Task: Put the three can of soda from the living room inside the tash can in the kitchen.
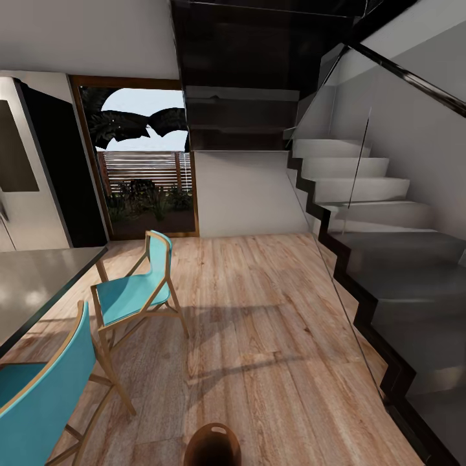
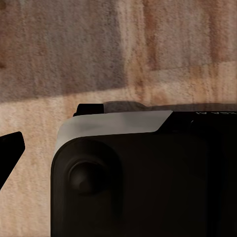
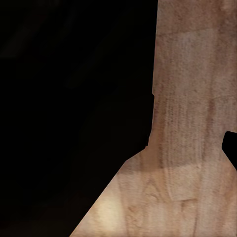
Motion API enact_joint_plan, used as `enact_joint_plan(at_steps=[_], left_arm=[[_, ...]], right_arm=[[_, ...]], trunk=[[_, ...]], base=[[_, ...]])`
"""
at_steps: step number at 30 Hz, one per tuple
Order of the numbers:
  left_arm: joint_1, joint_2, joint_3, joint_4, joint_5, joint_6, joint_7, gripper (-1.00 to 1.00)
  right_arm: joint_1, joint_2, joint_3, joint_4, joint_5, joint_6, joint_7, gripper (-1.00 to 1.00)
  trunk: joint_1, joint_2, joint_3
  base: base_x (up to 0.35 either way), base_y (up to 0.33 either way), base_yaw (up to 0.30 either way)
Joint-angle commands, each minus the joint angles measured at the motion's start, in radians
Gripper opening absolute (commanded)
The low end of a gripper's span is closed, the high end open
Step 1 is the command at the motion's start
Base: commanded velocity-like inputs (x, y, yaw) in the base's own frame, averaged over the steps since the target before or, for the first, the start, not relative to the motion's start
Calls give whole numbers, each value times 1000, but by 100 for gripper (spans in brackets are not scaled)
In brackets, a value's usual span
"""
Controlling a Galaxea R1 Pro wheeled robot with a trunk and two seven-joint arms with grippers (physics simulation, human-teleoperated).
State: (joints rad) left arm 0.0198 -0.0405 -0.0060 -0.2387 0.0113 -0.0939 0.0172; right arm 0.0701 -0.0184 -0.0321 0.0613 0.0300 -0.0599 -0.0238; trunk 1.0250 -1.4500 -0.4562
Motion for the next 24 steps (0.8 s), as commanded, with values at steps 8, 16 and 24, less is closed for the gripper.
enact_joint_plan(at_steps=[8, 16, 24], left_arm=[[0, 0, 0, 0, 0, 0, 0, 100], [0, 0, 0, 0, 0, 0, 0, 100], [0, 0, 0, 0, 0, 0, 0, 100]], right_arm=[[0, 0, 0, 0, 0, 0, 0, 100], [0, 0, 0, 0, 0, 0, 0, 100], [0, 0, 0, 0, 0, 0, 0, 100]], trunk=[[0, 0, 0], [0, 0, 0], [0, 0, 0]], base=[[0, 0, 0], [0, 0, 0], [0, 0, 0]])
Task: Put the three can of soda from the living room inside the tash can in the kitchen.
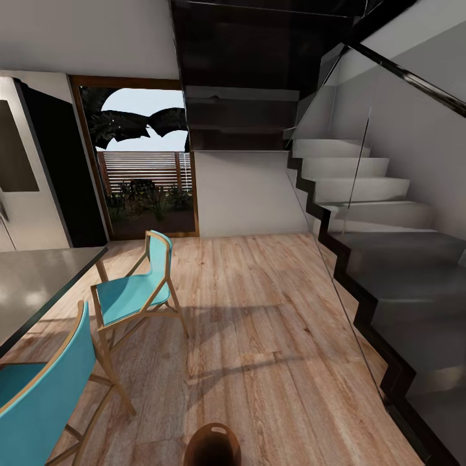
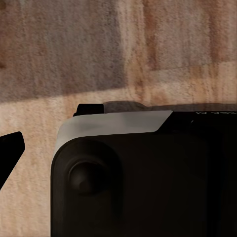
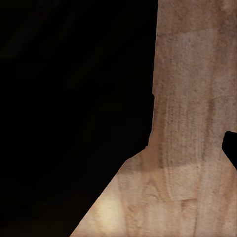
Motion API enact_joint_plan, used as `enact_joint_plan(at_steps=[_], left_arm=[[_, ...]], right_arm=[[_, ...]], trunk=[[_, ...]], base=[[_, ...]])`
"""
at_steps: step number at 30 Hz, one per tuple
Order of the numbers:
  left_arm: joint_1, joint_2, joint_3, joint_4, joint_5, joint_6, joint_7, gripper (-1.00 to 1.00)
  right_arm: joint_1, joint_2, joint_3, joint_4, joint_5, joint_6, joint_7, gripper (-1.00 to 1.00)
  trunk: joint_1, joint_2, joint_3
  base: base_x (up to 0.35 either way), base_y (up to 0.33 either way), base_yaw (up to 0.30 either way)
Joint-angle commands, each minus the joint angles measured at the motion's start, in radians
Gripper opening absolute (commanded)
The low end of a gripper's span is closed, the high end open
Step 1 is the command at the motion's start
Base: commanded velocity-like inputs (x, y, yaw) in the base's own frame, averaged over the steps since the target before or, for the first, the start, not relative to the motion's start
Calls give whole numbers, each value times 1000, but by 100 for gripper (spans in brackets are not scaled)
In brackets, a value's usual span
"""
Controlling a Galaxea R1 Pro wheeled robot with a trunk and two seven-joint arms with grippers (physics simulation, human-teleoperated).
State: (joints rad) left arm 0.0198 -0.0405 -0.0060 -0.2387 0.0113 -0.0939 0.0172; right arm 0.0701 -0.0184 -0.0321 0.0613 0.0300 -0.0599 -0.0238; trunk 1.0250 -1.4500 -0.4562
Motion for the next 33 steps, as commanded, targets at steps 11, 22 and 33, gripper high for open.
enact_joint_plan(at_steps=[11, 22, 33], left_arm=[[0, 0, 0, 0, 0, 0, 0, 100], [0, 0, 0, 0, 0, 0, 0, 100], [0, 0, 0, 0, 0, 0, 0, 100]], right_arm=[[0, 0, 0, 0, 0, 0, 0, 100], [0, 0, 0, 0, 0, 0, 0, 100], [0, 0, 0, 0, 0, 0, 0, 100]], trunk=[[0, 0, 0], [0, 0, 0], [0, 0, 0]], base=[[0, 0, 0], [0, 0, 0], [0, 0, 0]])
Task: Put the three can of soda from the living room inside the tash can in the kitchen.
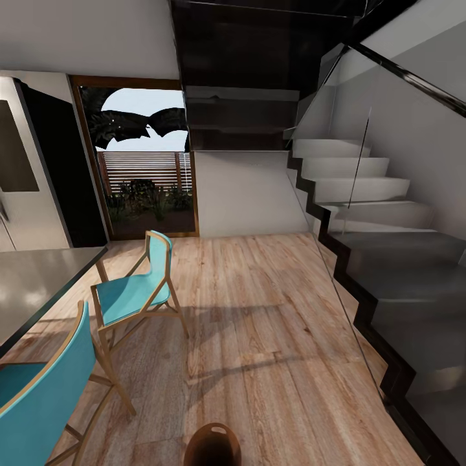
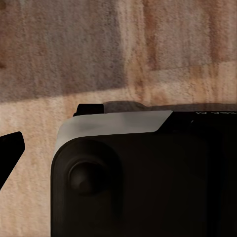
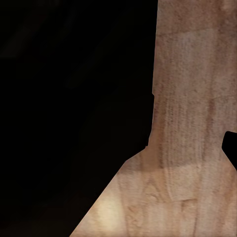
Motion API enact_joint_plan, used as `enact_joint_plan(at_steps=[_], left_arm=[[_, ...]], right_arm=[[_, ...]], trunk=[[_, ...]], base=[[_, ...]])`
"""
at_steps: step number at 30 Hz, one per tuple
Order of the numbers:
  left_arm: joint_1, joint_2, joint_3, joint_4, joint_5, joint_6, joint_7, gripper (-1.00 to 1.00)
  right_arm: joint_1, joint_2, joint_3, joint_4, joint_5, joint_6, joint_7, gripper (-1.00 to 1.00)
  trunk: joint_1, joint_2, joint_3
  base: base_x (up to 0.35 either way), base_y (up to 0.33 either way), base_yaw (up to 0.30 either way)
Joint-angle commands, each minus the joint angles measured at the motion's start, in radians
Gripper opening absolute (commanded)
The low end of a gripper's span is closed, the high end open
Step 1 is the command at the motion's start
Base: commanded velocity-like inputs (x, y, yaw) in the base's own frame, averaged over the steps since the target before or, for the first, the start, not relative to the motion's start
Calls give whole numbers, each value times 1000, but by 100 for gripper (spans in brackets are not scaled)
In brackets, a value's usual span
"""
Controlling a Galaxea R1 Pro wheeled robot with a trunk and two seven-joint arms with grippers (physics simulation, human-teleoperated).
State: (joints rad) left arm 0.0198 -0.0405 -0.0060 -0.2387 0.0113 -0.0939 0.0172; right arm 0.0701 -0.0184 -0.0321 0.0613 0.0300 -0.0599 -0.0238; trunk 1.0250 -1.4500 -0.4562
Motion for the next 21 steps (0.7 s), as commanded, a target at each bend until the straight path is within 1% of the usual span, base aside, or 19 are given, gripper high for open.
enact_joint_plan(at_steps=[1, 21], left_arm=[[0, 0, 0, 0, 0, 0, 0, 100], [0, 0, 0, 0, 0, 0, 0, 100]], right_arm=[[0, 0, 0, 0, 0, 0, 0, 100], [0, 0, 0, 0, 0, 0, 0, 100]], trunk=[[0, 0, 0], [0, 0, 0]], base=[[0, 0, 0], [0, 0, 0]])
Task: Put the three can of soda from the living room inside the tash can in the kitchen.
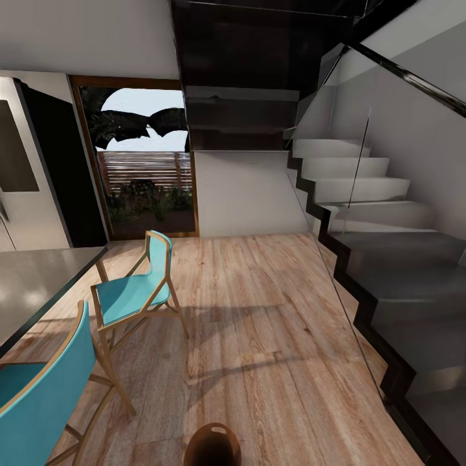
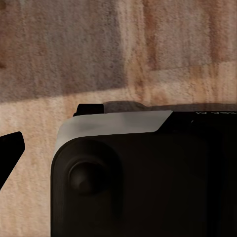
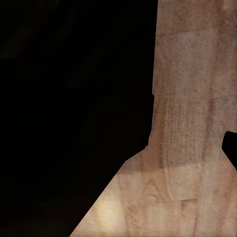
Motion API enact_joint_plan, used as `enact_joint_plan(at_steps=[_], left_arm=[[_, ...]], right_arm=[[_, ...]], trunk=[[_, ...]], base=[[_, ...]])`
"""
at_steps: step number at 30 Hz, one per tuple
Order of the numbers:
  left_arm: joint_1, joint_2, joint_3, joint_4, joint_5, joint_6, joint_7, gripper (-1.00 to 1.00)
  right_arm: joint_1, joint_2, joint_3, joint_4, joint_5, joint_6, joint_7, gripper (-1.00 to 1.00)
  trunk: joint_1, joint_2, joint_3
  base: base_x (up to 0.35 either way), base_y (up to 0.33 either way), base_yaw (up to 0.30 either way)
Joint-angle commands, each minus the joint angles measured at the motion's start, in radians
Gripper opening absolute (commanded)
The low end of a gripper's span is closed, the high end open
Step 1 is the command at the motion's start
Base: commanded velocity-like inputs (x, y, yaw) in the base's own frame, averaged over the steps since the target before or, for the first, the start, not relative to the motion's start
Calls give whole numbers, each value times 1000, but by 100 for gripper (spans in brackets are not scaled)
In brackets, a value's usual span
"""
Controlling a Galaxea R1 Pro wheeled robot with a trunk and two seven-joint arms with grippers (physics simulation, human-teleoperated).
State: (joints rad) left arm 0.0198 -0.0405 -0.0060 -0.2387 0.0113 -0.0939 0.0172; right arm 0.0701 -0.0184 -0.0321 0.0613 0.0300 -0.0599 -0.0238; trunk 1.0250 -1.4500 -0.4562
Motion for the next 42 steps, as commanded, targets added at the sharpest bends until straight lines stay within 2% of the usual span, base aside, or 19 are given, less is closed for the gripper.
enact_joint_plan(at_steps=[1, 42], left_arm=[[0, 0, 0, 0, 0, 0, 0, 100], [0, 0, 0, 0, 0, 0, 0, 100]], right_arm=[[0, 0, 0, 0, 0, 0, 0, 100], [0, 0, 0, 0, 0, 0, 0, 100]], trunk=[[0, 0, 0], [0, 0, 0]], base=[[0, 0, 0], [0, 0, 0]])
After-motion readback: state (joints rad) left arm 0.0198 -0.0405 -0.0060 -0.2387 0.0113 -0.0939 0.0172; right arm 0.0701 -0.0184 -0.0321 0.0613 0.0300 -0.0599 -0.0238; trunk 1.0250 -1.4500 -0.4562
